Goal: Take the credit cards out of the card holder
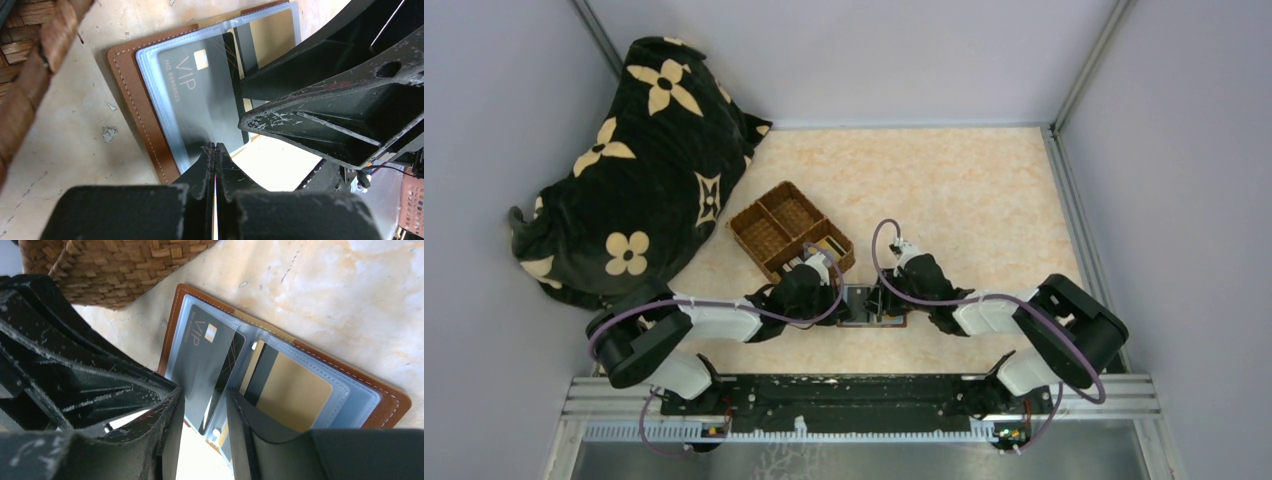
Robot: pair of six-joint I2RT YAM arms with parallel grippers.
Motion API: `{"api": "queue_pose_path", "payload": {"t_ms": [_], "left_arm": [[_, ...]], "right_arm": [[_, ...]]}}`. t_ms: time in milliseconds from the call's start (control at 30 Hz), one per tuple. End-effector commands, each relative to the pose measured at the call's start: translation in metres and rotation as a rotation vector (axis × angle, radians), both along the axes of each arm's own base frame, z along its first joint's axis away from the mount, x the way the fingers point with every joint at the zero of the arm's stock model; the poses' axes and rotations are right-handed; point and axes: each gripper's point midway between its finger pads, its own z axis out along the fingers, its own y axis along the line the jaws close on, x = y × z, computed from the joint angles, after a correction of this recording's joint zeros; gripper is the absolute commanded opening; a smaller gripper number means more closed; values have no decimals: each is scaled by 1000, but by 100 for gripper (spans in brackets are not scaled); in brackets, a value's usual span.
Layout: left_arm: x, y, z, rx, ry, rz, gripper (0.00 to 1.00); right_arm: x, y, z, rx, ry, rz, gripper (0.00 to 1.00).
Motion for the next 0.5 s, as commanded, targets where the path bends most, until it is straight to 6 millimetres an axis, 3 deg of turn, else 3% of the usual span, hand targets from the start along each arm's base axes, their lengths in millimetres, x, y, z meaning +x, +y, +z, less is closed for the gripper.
{"api": "queue_pose_path", "payload": {"t_ms": [0,167,467], "left_arm": [[-13,14,-23,58,76,-3,0],[-14,14,-24,61,81,-1,0],[-14,14,-24,54,81,3,0]], "right_arm": [[-15,7,-1,61,29,58,35],[-24,16,25,265,46,102,34],[-29,24,41,384,65,124,32]]}}
